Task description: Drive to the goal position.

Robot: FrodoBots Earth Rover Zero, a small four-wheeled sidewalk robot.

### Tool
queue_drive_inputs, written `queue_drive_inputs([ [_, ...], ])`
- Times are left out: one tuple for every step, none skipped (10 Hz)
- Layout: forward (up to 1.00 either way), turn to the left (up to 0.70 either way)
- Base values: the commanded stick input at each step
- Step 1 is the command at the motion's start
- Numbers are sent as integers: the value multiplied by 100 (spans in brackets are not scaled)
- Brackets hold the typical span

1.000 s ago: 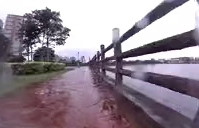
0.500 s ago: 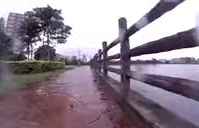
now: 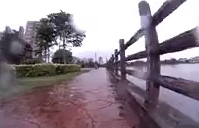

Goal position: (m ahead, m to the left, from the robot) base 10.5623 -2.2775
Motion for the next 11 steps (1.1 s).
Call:
queue_drive_inputs([
  [100,0],
  [100,0],
  [100,0],
  [100,0],
  [100,0],
  [100,0],
  [100,-6],
  [100,-13],
  [100,-36],
  [100,-40],
  [100,-40],
])
